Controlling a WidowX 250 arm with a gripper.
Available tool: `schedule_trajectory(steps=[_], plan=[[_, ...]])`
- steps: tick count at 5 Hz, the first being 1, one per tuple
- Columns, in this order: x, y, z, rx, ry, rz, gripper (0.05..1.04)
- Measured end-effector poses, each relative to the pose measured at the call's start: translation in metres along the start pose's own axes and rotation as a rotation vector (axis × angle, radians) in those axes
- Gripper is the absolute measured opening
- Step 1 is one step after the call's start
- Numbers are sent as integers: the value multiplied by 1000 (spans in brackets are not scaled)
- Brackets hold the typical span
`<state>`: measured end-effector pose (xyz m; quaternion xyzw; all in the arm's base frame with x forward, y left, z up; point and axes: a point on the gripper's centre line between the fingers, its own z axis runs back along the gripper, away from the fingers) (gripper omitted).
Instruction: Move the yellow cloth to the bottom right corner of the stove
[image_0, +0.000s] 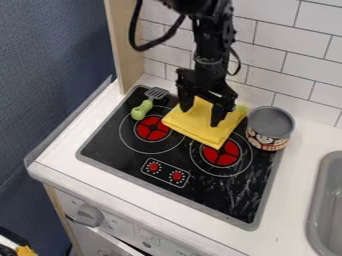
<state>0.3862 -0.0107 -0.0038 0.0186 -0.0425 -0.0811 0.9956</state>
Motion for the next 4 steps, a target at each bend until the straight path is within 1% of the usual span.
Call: schedule_trajectory(steps=[1,2,3,4], plan=[[-3,-3,-9,-16,18,8,999],[-5,-3,-12,-15,6,25,999],[-18,-4,-13,-13,13,38,997],[-36,-3,-7,-8,21,58,998]])
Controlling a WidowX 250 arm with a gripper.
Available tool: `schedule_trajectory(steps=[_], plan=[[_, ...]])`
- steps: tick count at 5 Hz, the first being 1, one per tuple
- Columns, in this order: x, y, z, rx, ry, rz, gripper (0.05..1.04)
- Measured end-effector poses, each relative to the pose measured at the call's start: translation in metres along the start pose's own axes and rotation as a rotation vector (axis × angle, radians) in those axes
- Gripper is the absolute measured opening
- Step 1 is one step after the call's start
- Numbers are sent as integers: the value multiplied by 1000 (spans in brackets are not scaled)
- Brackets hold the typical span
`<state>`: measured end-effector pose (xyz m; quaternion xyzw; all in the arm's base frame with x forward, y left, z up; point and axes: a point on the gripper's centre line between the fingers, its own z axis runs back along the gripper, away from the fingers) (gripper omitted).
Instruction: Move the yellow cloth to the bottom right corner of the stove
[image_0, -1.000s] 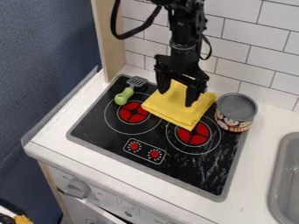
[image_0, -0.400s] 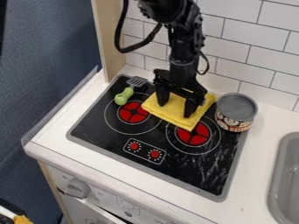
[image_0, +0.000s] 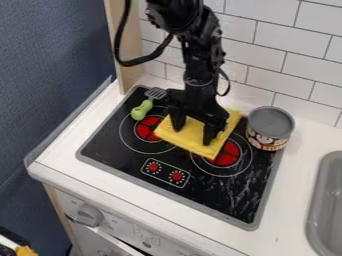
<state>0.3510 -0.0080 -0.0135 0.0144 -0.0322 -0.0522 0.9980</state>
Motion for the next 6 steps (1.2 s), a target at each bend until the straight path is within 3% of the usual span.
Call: schedule_trajectory(steps=[3,6], plan=[[-47,-8,2,1,38,33,999],[-52,-67,0,-75,32,-63,999]])
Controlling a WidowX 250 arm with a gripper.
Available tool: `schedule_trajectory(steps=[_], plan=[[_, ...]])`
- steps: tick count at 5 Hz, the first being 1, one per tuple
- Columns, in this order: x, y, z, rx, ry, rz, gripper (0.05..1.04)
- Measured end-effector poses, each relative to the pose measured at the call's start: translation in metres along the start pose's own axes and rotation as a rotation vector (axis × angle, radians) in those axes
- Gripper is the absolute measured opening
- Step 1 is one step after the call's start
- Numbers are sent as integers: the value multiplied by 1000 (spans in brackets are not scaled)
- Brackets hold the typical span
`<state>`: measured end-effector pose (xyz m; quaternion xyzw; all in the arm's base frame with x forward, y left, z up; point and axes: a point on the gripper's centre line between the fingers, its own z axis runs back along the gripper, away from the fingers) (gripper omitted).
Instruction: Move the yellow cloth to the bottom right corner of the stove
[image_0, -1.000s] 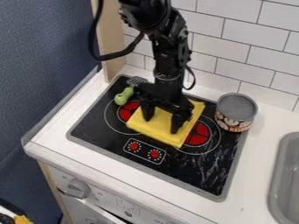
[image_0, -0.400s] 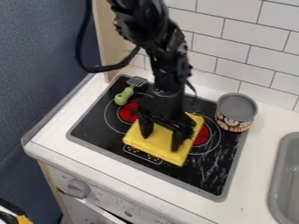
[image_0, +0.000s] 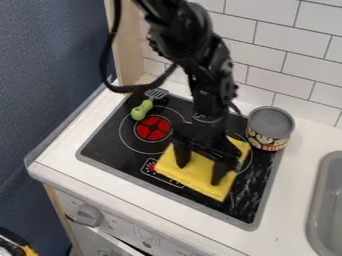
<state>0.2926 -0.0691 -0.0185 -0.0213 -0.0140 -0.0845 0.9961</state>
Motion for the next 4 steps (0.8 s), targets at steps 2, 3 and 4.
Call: schedule_trajectory(steps=[2,3,4], plan=[[-16,-51,-2,-34,9,-103,999],[-21,-59,4,-13,5,-128,999],[-17,-55,16,1,-25,-111,999]])
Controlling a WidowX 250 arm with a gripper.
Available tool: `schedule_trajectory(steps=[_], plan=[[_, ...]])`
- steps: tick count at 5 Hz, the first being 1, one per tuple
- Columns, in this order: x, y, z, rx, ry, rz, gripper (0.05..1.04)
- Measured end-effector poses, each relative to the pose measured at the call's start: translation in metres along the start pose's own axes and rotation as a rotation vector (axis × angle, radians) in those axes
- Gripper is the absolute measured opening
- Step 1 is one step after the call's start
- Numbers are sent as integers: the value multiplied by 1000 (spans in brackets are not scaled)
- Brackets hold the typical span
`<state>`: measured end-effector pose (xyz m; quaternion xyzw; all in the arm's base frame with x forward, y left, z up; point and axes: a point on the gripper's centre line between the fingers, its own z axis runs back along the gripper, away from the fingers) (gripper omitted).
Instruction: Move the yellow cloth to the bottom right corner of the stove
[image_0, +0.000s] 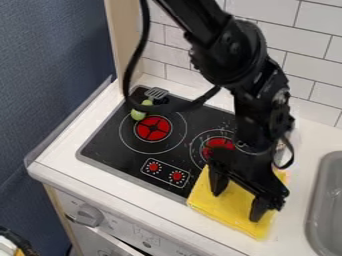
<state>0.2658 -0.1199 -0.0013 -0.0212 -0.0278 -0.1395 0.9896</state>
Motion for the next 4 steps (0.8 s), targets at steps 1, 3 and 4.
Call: schedule_trajectory(steps=[1,3,4], plan=[[3,10,17,26,-31,28,999],[7,11,74,49,-147,30,999],[6,10,74,49,-147,28,999]])
